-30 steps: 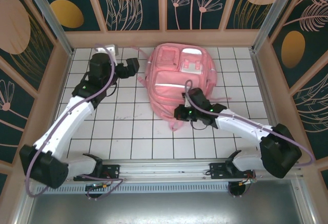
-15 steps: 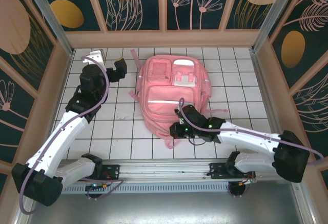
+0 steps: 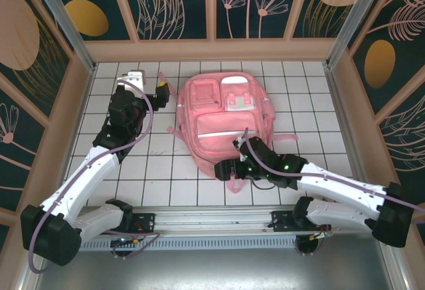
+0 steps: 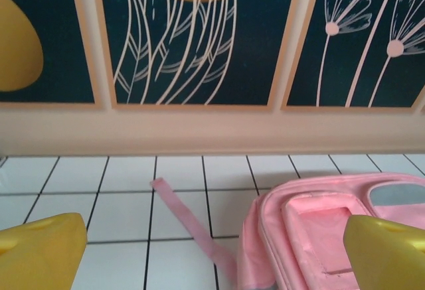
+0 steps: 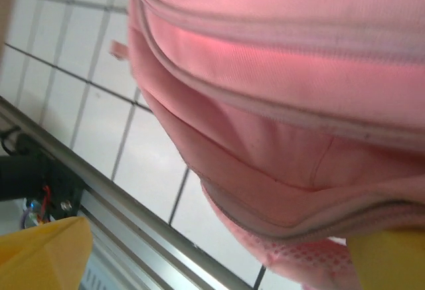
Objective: Pack the student bag
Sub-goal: Reset both arms
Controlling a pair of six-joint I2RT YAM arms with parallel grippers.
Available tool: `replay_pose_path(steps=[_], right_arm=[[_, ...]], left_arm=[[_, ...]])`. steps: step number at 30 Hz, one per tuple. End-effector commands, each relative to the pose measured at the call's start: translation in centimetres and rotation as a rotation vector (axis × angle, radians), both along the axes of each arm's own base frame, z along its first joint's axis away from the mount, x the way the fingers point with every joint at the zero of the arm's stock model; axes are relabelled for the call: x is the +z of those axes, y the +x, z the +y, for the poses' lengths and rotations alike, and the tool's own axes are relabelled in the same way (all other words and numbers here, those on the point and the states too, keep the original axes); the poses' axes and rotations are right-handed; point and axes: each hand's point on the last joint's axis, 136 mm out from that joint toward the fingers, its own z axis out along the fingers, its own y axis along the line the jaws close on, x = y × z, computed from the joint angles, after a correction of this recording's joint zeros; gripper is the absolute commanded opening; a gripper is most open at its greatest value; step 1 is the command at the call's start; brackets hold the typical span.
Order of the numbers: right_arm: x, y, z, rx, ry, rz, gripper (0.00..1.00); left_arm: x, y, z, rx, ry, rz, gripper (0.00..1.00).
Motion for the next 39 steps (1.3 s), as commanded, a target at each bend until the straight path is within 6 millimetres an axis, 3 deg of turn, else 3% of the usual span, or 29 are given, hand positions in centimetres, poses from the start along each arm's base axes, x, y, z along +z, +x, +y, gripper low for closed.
replay_pose_path(steps=[1,5,8,10,13,16,18,22,26,28,30,32,35,37,39], right_arm=[[10.2,5.1,-1.3,-0.179,0.09,-0.366,0.99],[16.1,10.2,-5.5,-0.528,0.1,-0.647,0.99],[19.2,12.7,-6.7,-0.543,0.075,-0.86,0.99],[19.7,14.5,-7.6,-0.515,0.02,-0.961,0.99],[18.0,18.0,-13.0,-0.67,-0.092,-1.034,0.99],[14.5,20.2,-18.9,-0.824,-0.218,-1.049,0.99],[11.4,21.0,-23.4,-0.989,-0.198,-0.956,0.99],[6.4,21.0,-28.4,-1.098,-0.269,-0.909,0.99],[1.7,21.2,-31.7,-1.129,-0.414,-0.811,0.99],[-0.7,21.0,-33.0,-1.144,-0.417,-0.757,0.99],[-1.3,20.3,-33.6,-1.175,-0.321,-0.802,0.99],[-1.0,19.4,-32.4,-1.082,-0.238,-0.9,0.99],[-1.7,20.3,-28.9,-0.842,-0.189,-0.955,0.99],[-3.4,21.6,-28.2,-0.773,-0.209,-0.85,0.99],[-3.4,22.5,-27.6,-0.744,-0.222,-0.851,0.99]], left_arm=[[-1.5,0.6,1.5,0.084,0.042,-0.059,0.99],[-4.4,0.8,5.2,0.195,-0.012,-0.121,0.99],[-7.6,1.8,8.1,0.284,-0.008,-0.065,0.99],[-9.5,2.1,9.7,0.338,-0.005,-0.032,0.99],[-12.6,2.3,12.1,0.409,0.03,0.02,0.99],[-15.3,2.4,13.3,0.423,0.089,0.067,0.99],[-16.6,2.3,13.6,0.425,0.1,0.071,0.99],[-17.6,1.8,14.1,0.409,0.065,0.017,0.99],[-17.3,0.0,13.6,0.344,0.031,-0.075,0.99],[-17.3,-0.5,12.4,0.265,0.055,-0.086,0.99],[-17.6,0.1,11.2,0.194,0.078,-0.068,0.99],[-17.7,0.2,11.3,0.199,0.075,-0.063,0.99],[-17.8,0.3,11.3,0.203,0.073,-0.053,0.99],[-17.9,0.5,12.0,0.241,0.063,-0.045,0.99],[-17.9,0.5,12.1,0.248,0.061,-0.042,0.99]])
